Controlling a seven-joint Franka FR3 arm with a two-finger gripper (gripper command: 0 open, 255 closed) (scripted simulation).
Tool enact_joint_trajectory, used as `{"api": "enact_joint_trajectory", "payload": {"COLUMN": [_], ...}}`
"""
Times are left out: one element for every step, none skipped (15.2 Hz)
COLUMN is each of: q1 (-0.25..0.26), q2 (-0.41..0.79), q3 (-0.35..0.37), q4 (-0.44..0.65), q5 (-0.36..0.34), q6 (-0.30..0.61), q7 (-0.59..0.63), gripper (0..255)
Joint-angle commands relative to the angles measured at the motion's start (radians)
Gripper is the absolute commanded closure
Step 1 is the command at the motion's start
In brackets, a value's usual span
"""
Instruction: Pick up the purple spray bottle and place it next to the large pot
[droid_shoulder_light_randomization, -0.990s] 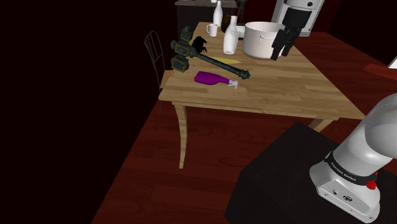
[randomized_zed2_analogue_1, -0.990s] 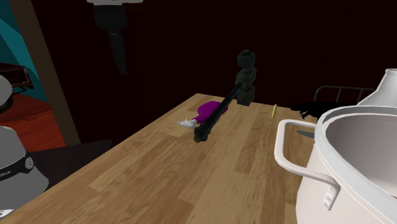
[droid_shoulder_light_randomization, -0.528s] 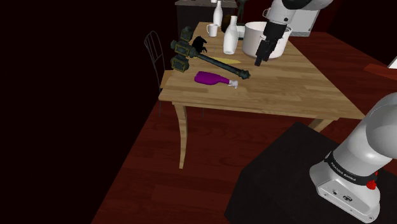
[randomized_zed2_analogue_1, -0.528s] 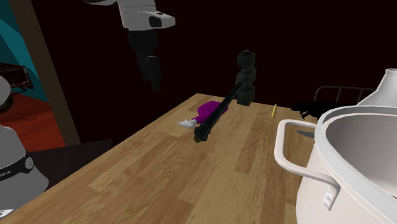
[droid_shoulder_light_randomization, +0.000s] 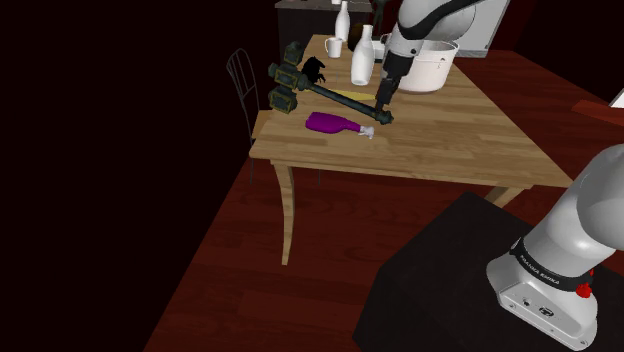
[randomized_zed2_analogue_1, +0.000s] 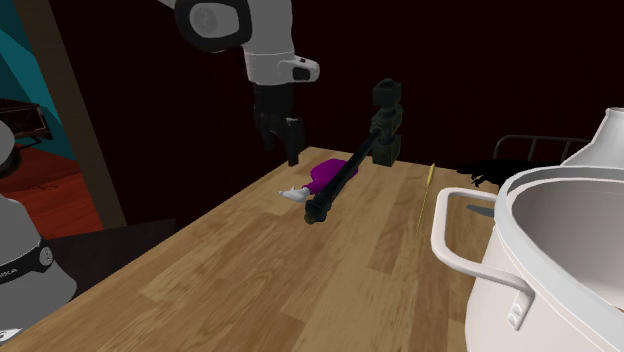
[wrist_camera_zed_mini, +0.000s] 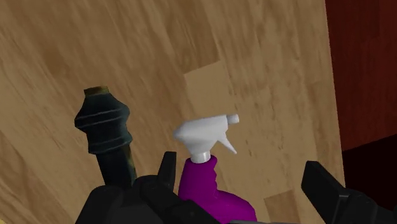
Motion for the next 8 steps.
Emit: {"api": "enact_joint_trajectory", "payload": {"q1": [0.003,0.004,0.003,0.002,0.0,-0.003,-0.006,-0.008], "q2": [0.088,0.127,0.165,0.204,0.242,0.281,0.319,0.337], "q3": [-0.004,-0.002,0.001,0.005,0.01,0.016,0.022,0.026], "q4": [0.054,0.082,0.112,0.142,0.174,0.208,0.242,0.259], "q5": [0.034,0.049,0.064,0.079,0.093,0.106,0.118,0.123], "q6": [0.033,0.044,0.052,0.06,0.066,0.071,0.075,0.076], "q7": [-0.067,-0.095,-0.122,-0.148,-0.174,-0.198,-0.221,-0.232], "gripper": [0,0,0,0,0,0,0,0]}}
